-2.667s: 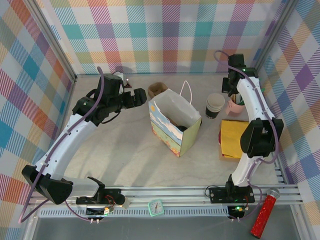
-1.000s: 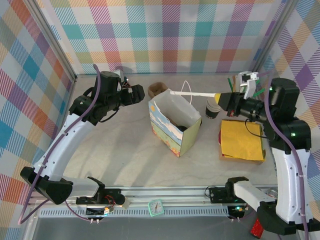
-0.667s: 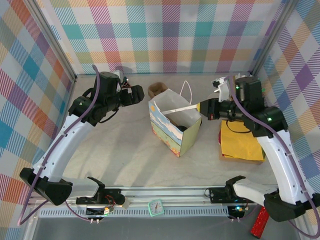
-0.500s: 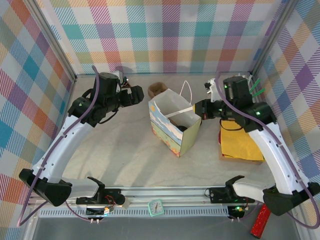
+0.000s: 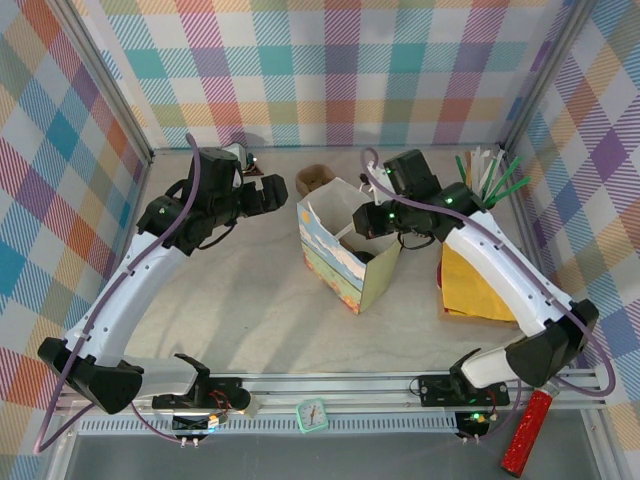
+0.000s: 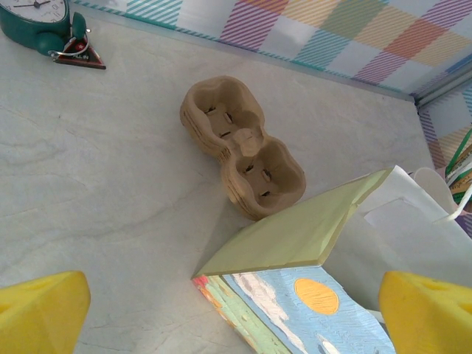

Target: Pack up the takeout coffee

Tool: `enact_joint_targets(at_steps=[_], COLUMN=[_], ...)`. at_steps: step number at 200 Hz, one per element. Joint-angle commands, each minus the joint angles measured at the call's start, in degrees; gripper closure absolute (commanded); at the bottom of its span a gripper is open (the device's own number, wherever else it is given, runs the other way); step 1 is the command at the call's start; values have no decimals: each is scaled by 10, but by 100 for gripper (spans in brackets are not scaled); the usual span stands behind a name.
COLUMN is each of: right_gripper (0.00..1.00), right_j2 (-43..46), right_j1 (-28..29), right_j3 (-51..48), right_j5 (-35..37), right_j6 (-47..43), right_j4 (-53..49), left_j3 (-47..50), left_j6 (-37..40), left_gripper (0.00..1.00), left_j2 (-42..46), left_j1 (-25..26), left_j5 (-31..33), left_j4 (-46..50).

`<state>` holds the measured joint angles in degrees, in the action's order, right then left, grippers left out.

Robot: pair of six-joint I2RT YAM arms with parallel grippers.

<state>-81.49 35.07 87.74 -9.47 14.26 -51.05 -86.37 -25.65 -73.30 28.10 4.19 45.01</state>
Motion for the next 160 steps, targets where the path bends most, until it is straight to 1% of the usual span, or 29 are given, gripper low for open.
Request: enact_joint_targets(at_steps=[1, 24, 32, 36, 42, 45, 65, 81, 95, 110, 117, 125, 138, 160], right_gripper=[86, 81, 77, 73, 62, 58, 40, 39, 34, 33, 28, 21, 19, 9], right_j2=[-9, -21, -23, -25, -27, -28, -28, -22, -15, -13, -12, -11, -7, 10], right_j1=[14, 18, 18, 18, 18, 18, 18, 18, 18, 18, 17, 17, 12, -10], right_j3=[23, 29, 33, 36, 41, 45, 67, 82, 94, 113, 122, 130, 140, 137], right_j5=[15, 23, 27, 29, 33, 35, 58, 82, 94, 113, 133, 161, 198, 249], right_j6=[-18, -21, -24, -25, -27, -29, -35, -35, -38, -39, -36, -31, -23, 9], right_j4=[-1, -14, -19, -21, -26, -29, -44, -48, -51, -63, -71, -79, -93, -113], left_j3=[8, 9, 8, 8, 8, 6, 4, 3, 1, -2, -4, -9, -16, -29], left_j6=[1, 2, 3, 4, 4, 5, 6, 8, 10, 13, 15, 16, 21, 28], left_gripper=[0, 0, 0, 0, 0, 0, 0, 0, 0, 0, 0, 0, 0, 0], left_j2=[12, 9, 8, 7, 5, 5, 2, -1, -3, -6, -9, -13, -19, -28], left_j1=[6, 6, 6, 6, 6, 6, 6, 6, 6, 6, 5, 6, 6, 6], left_j5=[11, 11, 10, 9, 10, 9, 9, 7, 8, 3, -1, -8, -22, -49], left_j4=[-4, -7, -6, -7, -6, -6, -8, -9, -9, -11, -12, -12, -14, -18])
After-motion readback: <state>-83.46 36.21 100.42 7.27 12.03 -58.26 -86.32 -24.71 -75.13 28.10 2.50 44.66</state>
